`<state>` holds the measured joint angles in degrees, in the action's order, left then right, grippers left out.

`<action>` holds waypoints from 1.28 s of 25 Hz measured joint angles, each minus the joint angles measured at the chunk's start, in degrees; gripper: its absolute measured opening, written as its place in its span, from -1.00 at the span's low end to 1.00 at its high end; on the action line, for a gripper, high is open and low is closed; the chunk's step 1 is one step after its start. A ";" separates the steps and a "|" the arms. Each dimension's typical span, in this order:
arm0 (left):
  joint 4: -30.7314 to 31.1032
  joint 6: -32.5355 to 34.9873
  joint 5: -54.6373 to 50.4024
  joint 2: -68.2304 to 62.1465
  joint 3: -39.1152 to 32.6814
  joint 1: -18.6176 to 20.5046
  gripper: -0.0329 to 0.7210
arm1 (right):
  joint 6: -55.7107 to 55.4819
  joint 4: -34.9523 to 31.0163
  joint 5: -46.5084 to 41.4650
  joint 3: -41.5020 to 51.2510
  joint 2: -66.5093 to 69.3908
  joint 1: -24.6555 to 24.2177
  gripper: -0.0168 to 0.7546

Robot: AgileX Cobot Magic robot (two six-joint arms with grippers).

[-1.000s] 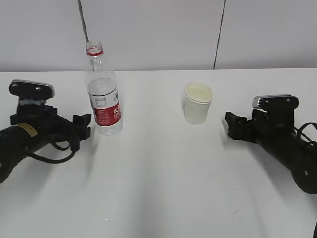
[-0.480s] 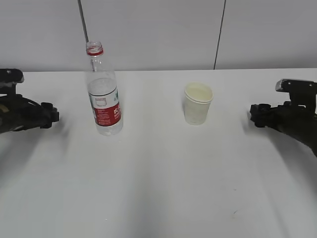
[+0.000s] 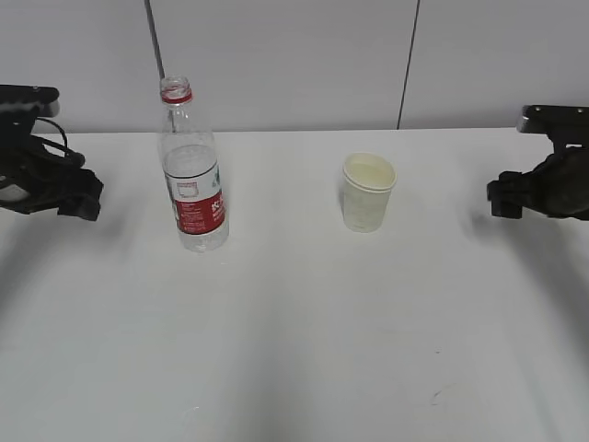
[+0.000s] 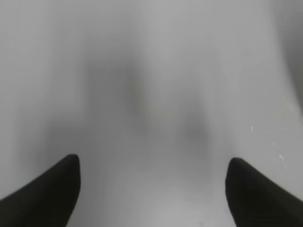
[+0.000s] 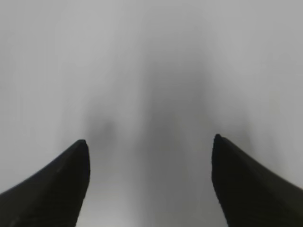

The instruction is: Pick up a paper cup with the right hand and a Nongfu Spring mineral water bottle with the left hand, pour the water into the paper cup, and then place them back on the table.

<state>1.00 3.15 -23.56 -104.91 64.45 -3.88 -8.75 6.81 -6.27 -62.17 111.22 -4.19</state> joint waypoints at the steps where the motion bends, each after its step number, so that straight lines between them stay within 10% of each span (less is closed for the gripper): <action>1: 0.25 0.00 -3.52 0.00 1.43 0.00 0.61 | 0.00 0.00 -5.43 -2.10 0.00 0.00 0.58; 13: 1.62 0.02 -29.88 0.00 9.88 0.00 0.61 | 15.43 -12.14 -44.54 -20.33 0.00 0.00 0.58; 32: 0.46 1.15 -37.92 24.36 -4.75 0.00 0.61 | 21.46 -16.24 -58.98 -9.57 -20.40 0.00 0.57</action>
<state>1.46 4.30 -61.48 -80.55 59.70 -3.88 12.71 -9.43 -65.24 -71.74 90.81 -4.19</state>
